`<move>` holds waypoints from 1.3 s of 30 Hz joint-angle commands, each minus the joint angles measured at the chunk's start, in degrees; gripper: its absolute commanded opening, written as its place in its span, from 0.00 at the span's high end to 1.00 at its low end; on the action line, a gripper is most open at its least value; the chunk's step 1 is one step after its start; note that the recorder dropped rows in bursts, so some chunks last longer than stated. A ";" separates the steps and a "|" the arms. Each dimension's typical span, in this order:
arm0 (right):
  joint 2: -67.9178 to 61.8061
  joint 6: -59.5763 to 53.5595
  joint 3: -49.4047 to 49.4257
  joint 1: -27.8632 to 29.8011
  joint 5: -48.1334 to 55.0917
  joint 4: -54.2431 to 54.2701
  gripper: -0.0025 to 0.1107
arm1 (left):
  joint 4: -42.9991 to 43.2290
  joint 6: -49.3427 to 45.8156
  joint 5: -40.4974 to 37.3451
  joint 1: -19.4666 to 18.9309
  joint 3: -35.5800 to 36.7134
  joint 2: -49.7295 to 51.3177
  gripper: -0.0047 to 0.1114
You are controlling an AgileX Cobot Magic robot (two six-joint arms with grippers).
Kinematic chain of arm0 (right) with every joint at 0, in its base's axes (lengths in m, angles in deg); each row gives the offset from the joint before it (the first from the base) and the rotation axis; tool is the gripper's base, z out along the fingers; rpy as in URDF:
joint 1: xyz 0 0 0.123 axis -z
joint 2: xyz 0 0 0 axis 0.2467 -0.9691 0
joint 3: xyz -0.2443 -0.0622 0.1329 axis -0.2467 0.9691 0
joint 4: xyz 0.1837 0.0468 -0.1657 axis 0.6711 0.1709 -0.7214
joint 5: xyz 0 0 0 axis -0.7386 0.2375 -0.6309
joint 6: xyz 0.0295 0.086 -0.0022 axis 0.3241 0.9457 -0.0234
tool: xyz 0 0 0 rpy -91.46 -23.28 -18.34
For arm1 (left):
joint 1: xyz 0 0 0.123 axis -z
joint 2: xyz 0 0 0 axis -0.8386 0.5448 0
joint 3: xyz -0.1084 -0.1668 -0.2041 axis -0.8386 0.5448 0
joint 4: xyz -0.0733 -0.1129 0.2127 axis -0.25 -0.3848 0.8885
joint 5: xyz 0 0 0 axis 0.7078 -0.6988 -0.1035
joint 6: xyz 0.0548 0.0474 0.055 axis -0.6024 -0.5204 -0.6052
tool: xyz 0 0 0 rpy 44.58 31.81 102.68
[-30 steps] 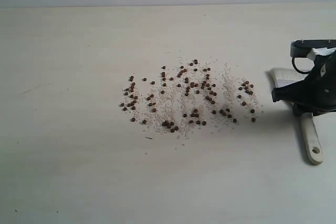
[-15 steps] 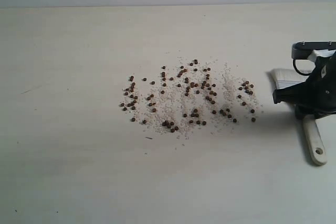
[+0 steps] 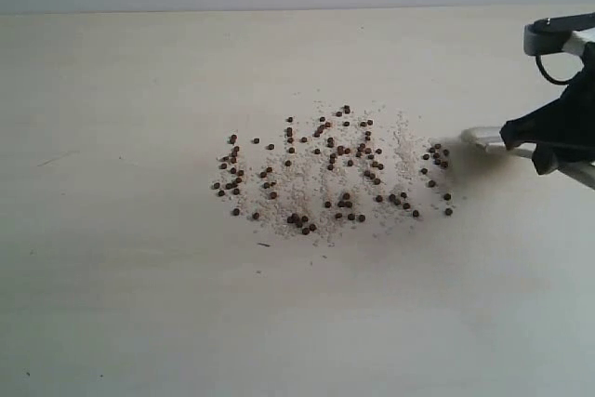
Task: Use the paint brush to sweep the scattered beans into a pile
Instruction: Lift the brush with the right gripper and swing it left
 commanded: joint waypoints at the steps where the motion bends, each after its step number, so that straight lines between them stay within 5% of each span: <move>1: 3.33 -4.33 -1.68 -0.03 1.82 3.77 0.98 | -0.36 -0.08 -0.07 0.23 -0.01 -0.25 0.96; 10: 6.34 -8.68 -8.50 -0.03 12.50 9.40 0.98 | -0.36 -0.08 -0.07 0.23 -0.01 -0.25 0.96; 30: 7.63 -19.19 -14.08 -0.03 16.21 20.59 0.98 | 0.44 -0.89 0.06 0.23 -0.01 -0.25 0.96; 35: 7.63 -20.34 -14.08 -0.03 16.11 21.08 0.98 | 12.19 -13.24 6.61 0.23 -0.01 -0.25 0.96; 39: 7.63 -20.88 -14.08 -0.03 16.11 21.20 0.98 | 13.27 -13.63 15.03 0.23 -0.01 -0.25 0.96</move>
